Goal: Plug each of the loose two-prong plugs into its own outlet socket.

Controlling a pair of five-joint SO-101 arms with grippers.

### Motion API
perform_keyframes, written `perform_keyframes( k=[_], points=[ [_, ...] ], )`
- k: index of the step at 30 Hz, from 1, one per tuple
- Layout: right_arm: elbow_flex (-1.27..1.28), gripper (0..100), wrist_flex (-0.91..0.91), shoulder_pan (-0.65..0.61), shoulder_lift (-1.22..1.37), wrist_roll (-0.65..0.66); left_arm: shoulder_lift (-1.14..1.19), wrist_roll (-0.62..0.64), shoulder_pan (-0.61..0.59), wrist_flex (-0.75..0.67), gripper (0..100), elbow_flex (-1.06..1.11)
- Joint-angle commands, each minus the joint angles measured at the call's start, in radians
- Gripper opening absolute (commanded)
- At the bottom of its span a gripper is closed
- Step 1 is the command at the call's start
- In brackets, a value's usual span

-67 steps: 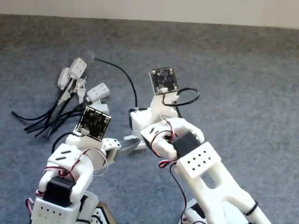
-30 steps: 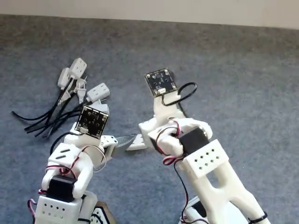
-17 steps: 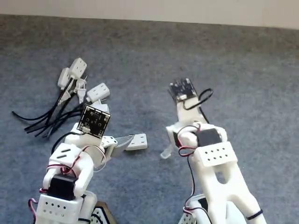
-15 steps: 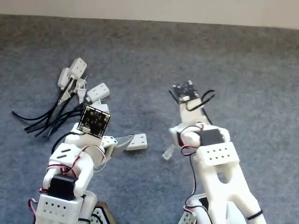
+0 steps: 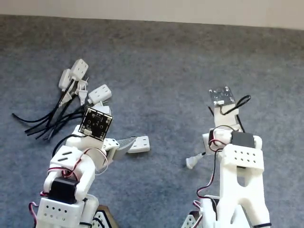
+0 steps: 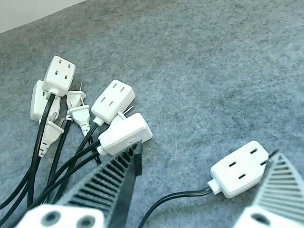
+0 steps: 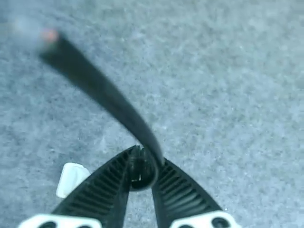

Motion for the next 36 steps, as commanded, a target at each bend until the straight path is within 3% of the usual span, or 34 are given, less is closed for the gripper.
perform_keyframes(
  k=[1,3,7,12,15,20,27,30,36],
  points=[
    [-0.002,0.5,0.031,0.025,-0.019,-0.015,-0.004,-0.008,-0.010,-0.020,39,-0.004],
    [-0.004,0.5,0.010,-0.007,-0.019,-0.157,-0.004,-0.008,-0.010,-0.020,39,-0.004],
    [-0.059,0.5,-0.016,-0.137,-0.027,-0.307,-0.004,-0.008,-0.010,-0.018,39,-0.004],
    [-0.352,0.4,0.104,-0.308,-0.018,-0.408,-0.004,-0.008,-0.010,-0.018,39,-0.002],
    [-0.568,0.4,0.228,-0.346,0.004,-0.427,-0.004,-0.008,-0.010,-0.020,39,-0.002],
    [-0.745,0.4,0.348,-0.200,0.148,-0.359,-0.004,-0.008,-0.010,-0.018,39,-0.002],
    [-0.596,0.4,0.193,0.074,0.321,-0.236,-0.004,-0.008,-0.008,-0.018,39,-0.002],
    [-0.527,0.4,0.174,0.048,0.351,-0.190,-0.004,-0.008,-0.008,-0.020,39,-0.002],
    [-0.401,0.7,0.298,-0.246,0.358,-0.057,-0.004,-0.008,-0.008,-0.035,39,0.013]
  ],
)
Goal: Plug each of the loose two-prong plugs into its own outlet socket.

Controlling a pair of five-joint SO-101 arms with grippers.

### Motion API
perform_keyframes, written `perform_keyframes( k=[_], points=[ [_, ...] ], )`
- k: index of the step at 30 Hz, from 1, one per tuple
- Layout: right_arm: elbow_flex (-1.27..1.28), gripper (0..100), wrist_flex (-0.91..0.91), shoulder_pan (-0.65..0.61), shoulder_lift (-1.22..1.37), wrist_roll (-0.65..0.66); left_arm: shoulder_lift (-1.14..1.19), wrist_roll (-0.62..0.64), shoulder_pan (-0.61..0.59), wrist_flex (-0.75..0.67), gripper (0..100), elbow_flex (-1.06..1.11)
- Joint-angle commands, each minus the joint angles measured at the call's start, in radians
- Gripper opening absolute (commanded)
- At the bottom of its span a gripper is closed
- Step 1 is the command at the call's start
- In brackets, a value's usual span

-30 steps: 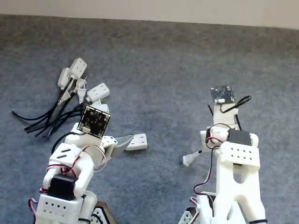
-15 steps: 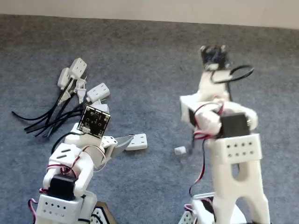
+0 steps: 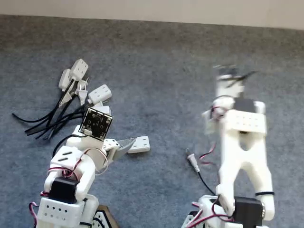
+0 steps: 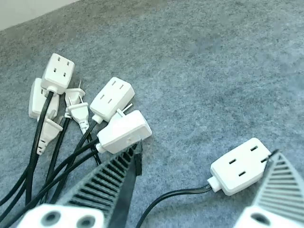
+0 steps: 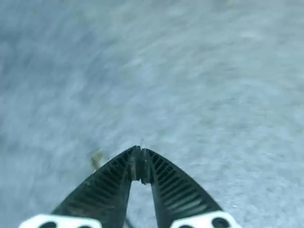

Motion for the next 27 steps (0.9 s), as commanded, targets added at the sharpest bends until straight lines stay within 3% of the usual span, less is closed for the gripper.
perform_keyframes(
  k=[1,9,20,27],
  points=[
    [0.051,0.7,0.110,-0.205,-0.008,0.098,-0.004,-0.008,-0.008,-0.035,39,0.004],
    [0.150,0.7,0.145,-0.082,-0.004,0.279,-0.004,-0.008,-0.008,-0.037,39,0.004],
    [0.421,0.8,-0.047,-0.099,-0.012,0.304,-0.004,-0.008,-0.008,-0.035,39,0.004],
    [0.406,13.7,-0.071,-0.125,-0.013,0.301,-0.004,-0.008,-0.008,-0.034,39,0.004]
  ],
)
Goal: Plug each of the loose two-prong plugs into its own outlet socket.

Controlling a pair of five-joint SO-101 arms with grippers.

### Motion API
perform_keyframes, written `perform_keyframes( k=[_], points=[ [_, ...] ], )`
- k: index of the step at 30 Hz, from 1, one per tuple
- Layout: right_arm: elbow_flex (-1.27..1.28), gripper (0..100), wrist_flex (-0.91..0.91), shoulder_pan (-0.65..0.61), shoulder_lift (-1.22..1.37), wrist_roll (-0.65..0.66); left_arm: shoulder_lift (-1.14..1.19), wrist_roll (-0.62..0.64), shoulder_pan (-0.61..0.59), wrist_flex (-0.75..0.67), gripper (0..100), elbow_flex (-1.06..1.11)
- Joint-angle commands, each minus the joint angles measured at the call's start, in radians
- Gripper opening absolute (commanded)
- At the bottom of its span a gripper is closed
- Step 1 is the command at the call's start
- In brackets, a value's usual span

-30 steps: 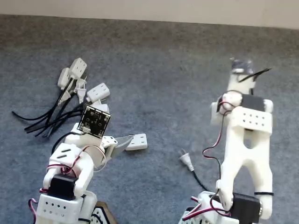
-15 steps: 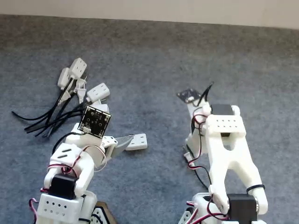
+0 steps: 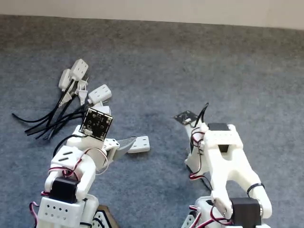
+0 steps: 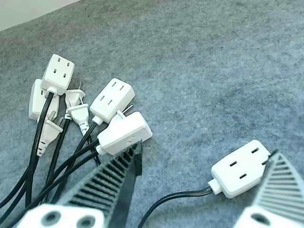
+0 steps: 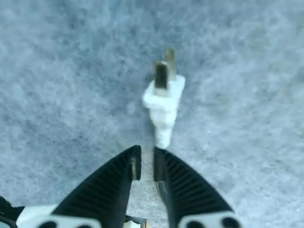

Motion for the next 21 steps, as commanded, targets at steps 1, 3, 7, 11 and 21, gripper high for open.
perform_keyframes(
  k=[1,3,7,11,21],
  points=[
    [-0.028,15.2,-0.041,-0.008,-0.013,0.005,-0.004,-0.008,-0.008,-0.017,39,-0.005],
    [-0.027,15.9,-0.073,-0.008,-0.013,0.006,-0.004,-0.008,-0.008,-0.017,39,-0.005],
    [-0.030,15.9,-0.085,-0.007,-0.013,0.008,-0.004,-0.008,-0.008,-0.017,39,-0.005],
    [-0.041,15.9,-0.093,-0.007,-0.013,0.009,-0.004,-0.008,-0.008,-0.017,39,-0.005],
    [0.007,15.9,-0.186,-0.050,-0.004,0.012,-0.004,-0.008,-0.008,-0.017,39,-0.005]
  ],
)
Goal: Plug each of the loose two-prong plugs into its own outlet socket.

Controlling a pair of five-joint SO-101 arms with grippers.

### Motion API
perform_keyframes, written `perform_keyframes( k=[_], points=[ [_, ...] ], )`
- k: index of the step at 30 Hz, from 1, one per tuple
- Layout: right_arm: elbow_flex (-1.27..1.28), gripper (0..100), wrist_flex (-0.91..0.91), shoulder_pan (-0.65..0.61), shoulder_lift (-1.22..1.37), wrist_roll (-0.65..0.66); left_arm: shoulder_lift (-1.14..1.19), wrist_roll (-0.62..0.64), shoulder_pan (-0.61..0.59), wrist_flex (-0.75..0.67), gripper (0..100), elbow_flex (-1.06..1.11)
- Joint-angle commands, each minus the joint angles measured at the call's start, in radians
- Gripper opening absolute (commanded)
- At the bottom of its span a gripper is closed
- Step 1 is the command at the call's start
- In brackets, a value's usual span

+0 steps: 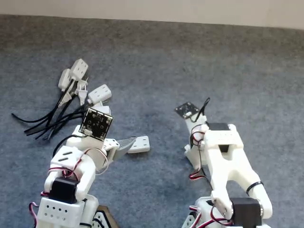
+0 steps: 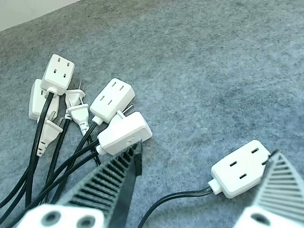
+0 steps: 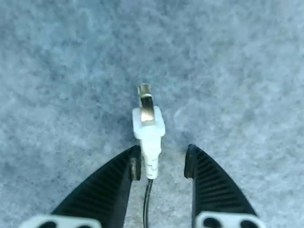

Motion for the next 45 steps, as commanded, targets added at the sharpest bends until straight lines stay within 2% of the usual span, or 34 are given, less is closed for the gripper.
perform_keyframes(
  k=[1,5,10,14,23,26,28,31,34,37,40,45],
  points=[
    [0.025,15.9,-0.018,-0.067,-0.004,0.018,-0.004,-0.008,-0.008,-0.017,39,-0.005],
    [0.074,15.9,-0.022,-0.107,-0.004,0.052,-0.004,-0.008,-0.008,-0.017,39,-0.005],
    [0.085,15.1,-0.082,-0.071,-0.004,0.054,-0.004,-0.008,-0.008,-0.017,39,-0.005],
    [0.082,0.0,-0.087,-0.030,-0.004,0.058,-0.004,-0.008,-0.008,-0.017,39,-0.005],
    [0.077,0.5,-0.082,0.042,-0.013,0.058,-0.004,-0.008,-0.008,-0.017,39,-0.005],
    [0.036,0.5,-0.058,0.047,-0.025,0.026,-0.004,-0.008,-0.008,-0.017,39,-0.005],
    [-0.021,0.5,-0.061,0.036,-0.076,-0.071,-0.004,-0.003,-0.012,-0.018,39,-0.007],
    [-0.077,0.5,-0.064,-0.067,-0.216,-0.173,-0.004,-0.002,-0.015,-0.017,39,-0.013],
    [-0.091,0.5,-0.068,-0.260,-0.389,-0.242,-0.004,-0.002,-0.024,-0.018,39,-0.018],
    [-0.082,0.5,-0.107,-0.437,-0.526,-0.293,-0.004,0.008,-0.082,-0.021,39,-0.045],
    [-0.033,0.5,-0.147,-0.541,-0.590,-0.313,-0.004,0.066,-0.139,-0.021,39,-0.073],
    [0.048,0.5,-0.179,-0.687,-0.605,-0.347,-0.004,0.069,-0.148,-0.044,39,-0.074]
  ],
)
